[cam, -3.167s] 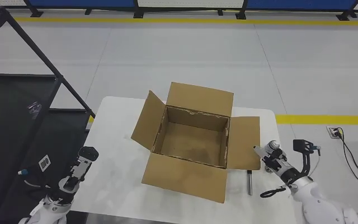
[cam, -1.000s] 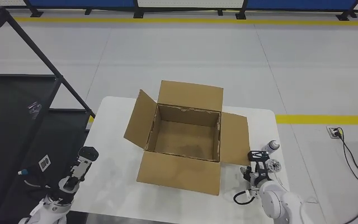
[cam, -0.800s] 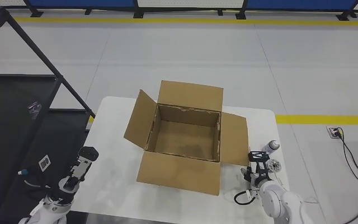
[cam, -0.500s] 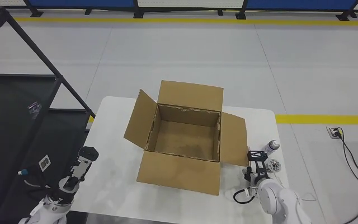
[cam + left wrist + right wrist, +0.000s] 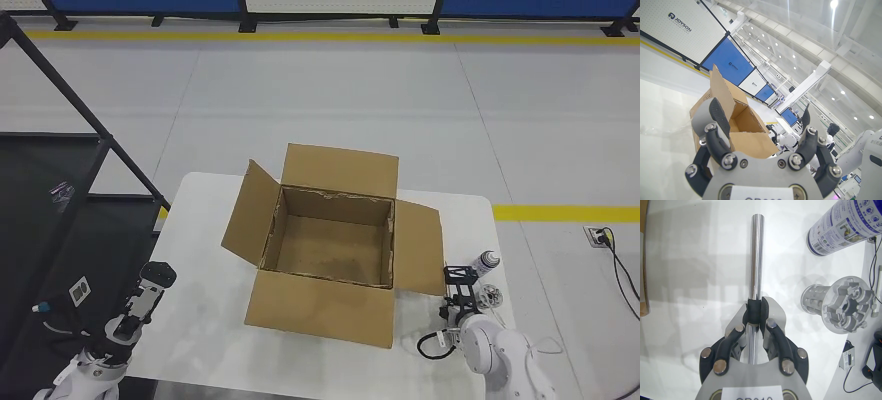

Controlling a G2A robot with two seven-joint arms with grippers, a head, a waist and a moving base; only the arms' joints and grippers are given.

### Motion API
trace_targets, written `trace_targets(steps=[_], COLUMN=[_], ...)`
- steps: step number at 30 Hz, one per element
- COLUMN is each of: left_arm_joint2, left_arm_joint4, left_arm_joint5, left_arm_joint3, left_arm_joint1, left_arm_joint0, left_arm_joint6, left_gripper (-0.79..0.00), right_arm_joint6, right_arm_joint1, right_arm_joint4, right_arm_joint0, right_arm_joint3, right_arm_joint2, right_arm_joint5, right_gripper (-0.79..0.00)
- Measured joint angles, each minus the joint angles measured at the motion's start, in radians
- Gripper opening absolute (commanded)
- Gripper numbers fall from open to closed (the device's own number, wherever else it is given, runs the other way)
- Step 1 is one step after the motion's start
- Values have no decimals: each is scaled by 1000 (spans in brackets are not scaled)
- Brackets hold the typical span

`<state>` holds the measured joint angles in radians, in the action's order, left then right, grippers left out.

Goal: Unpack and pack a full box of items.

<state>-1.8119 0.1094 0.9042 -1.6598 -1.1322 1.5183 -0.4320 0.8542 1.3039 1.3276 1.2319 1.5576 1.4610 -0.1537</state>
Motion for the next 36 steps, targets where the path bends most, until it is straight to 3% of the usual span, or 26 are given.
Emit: trace_targets(steps=[7, 13, 16, 22, 26, 29, 32, 36], left_arm_joint2=[0, 0, 0, 0, 0, 0, 0, 0], left_arm_joint4=[0, 0, 0, 0, 0, 0, 0, 0], left_arm_joint5=[0, 0, 0, 0, 0, 0, 0, 0], left_arm_joint3=[0, 0, 0, 0, 0, 0, 0, 0], left_arm_joint1=[0, 0, 0, 0, 0, 0, 0, 0], left_arm_joint0=[0, 0, 0, 0, 0, 0, 0, 0], left_arm_joint6=[0, 0, 0, 0, 0, 0, 0, 0], left_gripper=[0, 0, 0, 0, 0, 0, 0, 0], right_arm_joint6=[-34, -119, -221, -468, -514, -468, -376, -255], right_arm_joint1=[-3, -3, 1, 7, 11, 15, 25, 56], right_arm_joint4=[-8, -6, -33, -14, 46, 78, 90, 51], right_arm_joint0=[38, 124, 177, 229, 154, 41, -124, -377], right_arm_joint3=[81, 271, 402, 583, 598, 551, 435, 178], right_arm_joint2=[32, 90, 112, 71, -17, -101, -202, -358], right_arm_joint5=[-22, -119, -164, -128, -83, 1, 91, 192], right_gripper=[-785, -785, -785, -785, -785, -785, -785, -785])
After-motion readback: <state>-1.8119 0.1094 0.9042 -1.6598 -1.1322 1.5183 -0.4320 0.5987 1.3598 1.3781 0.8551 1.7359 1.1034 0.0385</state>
